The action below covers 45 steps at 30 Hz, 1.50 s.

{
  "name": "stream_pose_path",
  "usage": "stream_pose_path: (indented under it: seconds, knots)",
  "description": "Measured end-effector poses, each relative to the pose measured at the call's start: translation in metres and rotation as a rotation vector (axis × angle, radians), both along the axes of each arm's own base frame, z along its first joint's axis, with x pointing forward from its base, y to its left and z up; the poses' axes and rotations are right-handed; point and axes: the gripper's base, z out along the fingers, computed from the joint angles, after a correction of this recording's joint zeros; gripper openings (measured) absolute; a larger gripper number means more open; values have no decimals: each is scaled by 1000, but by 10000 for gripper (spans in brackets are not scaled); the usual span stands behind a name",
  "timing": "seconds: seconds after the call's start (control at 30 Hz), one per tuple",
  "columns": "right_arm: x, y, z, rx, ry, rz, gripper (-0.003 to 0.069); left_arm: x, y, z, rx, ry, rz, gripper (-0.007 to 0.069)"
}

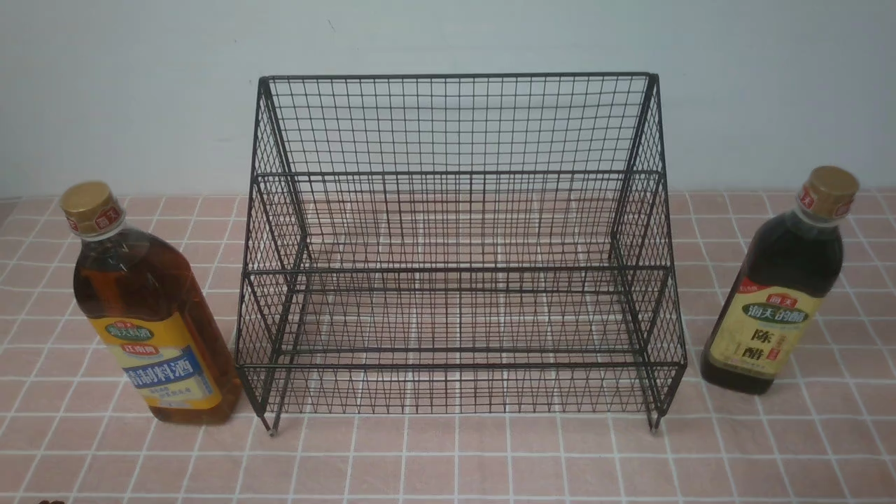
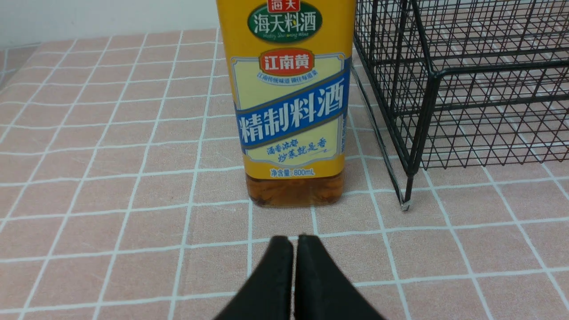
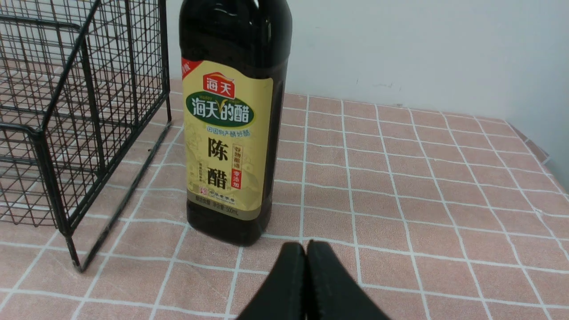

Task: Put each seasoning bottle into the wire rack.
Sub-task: Use the right arm to grab the condiment bottle closest to it

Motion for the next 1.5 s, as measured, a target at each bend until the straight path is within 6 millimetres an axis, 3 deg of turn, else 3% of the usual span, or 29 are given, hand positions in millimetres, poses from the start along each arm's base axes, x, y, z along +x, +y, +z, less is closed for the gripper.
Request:
stream_pose_path:
  seconds: [1.23, 1.33, 1.5]
  knots:
    - [1, 0, 2, 19, -33, -3, -14, 0, 0, 0, 0, 0, 0, -7]
    - [2, 0, 13, 202, -160, -28, -14, 0, 0, 0, 0, 0, 0, -7]
    - [2, -4, 23, 677, -292, -88, -14, 0, 0, 0, 0, 0, 0, -7]
